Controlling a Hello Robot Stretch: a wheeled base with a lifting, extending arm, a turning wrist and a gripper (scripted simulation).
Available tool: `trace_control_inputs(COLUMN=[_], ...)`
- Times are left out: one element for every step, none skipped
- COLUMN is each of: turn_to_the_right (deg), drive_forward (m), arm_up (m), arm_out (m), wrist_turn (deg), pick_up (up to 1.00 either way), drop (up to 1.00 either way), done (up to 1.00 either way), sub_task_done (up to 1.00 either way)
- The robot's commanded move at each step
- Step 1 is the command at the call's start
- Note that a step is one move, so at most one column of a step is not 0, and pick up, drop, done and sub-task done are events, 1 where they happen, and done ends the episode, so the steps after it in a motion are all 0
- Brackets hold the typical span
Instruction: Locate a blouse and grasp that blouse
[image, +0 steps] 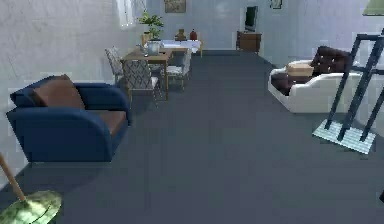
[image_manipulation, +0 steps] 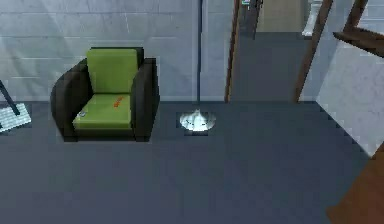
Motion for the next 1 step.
trace_control_inputs(turn_to_the_right=[45.0], drive_forward=[0.00], arm_up=[0.00], arm_out=[0.00], wrist_turn=[0.0], pick_up=[0.00], drop=[0.00], done=[0.00], sub_task_done=[0.00])
